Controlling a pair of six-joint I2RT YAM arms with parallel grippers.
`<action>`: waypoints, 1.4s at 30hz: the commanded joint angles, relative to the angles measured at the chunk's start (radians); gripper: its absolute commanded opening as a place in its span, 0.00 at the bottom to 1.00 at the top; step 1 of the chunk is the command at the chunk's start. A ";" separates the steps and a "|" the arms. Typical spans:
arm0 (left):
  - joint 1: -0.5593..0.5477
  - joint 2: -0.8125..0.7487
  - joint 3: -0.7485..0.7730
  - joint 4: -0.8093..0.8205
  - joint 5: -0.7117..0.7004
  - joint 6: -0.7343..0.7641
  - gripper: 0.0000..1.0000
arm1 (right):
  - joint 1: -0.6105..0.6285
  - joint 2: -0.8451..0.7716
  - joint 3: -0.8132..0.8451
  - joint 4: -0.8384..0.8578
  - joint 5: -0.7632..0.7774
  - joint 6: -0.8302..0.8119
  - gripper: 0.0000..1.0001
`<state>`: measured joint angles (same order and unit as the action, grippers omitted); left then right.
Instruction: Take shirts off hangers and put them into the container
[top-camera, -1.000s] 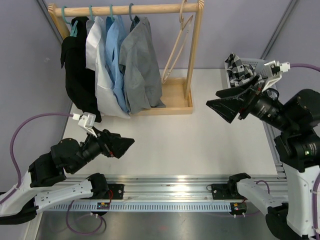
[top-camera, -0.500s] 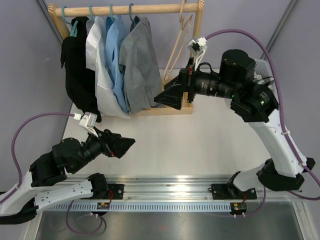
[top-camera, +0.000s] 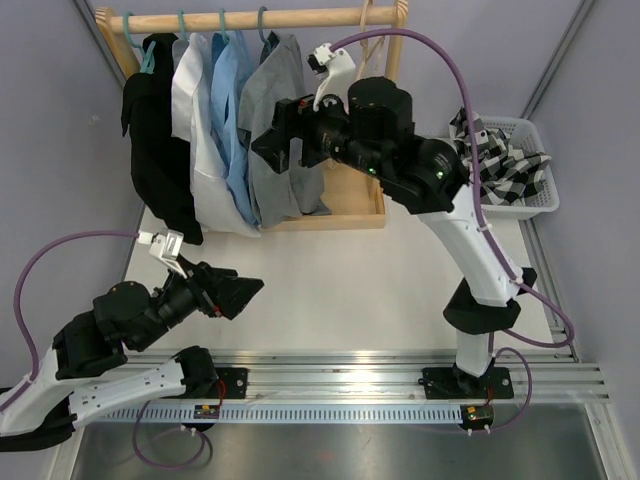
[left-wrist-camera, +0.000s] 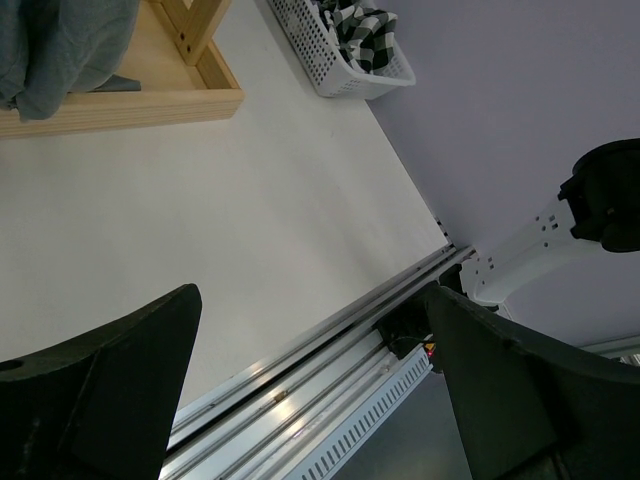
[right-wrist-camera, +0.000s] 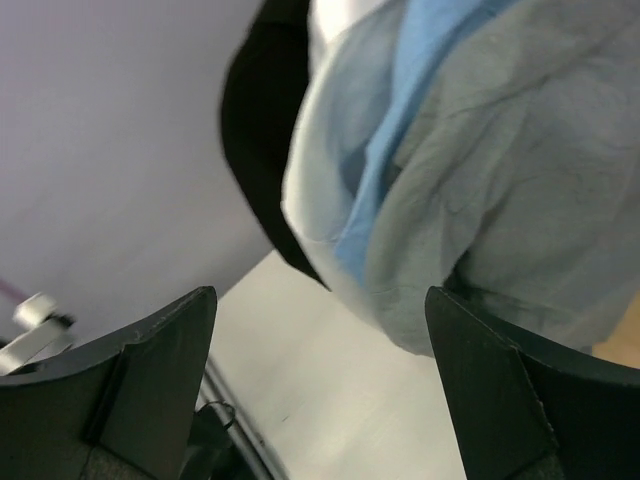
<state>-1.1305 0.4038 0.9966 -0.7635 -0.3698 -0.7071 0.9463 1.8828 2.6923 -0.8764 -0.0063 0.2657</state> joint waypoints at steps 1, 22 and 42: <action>0.001 -0.019 -0.022 0.047 0.025 -0.005 0.99 | 0.032 0.035 -0.038 0.071 0.253 0.004 0.92; 0.001 -0.108 -0.136 0.076 0.054 -0.060 0.99 | 0.078 0.266 0.060 0.424 0.669 -0.091 0.89; 0.001 -0.178 -0.165 0.039 0.034 -0.094 0.99 | 0.045 0.239 -0.032 0.442 0.819 -0.164 0.30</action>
<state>-1.1305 0.2413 0.8402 -0.7410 -0.3302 -0.7887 0.9985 2.2002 2.6827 -0.4866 0.7422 0.1452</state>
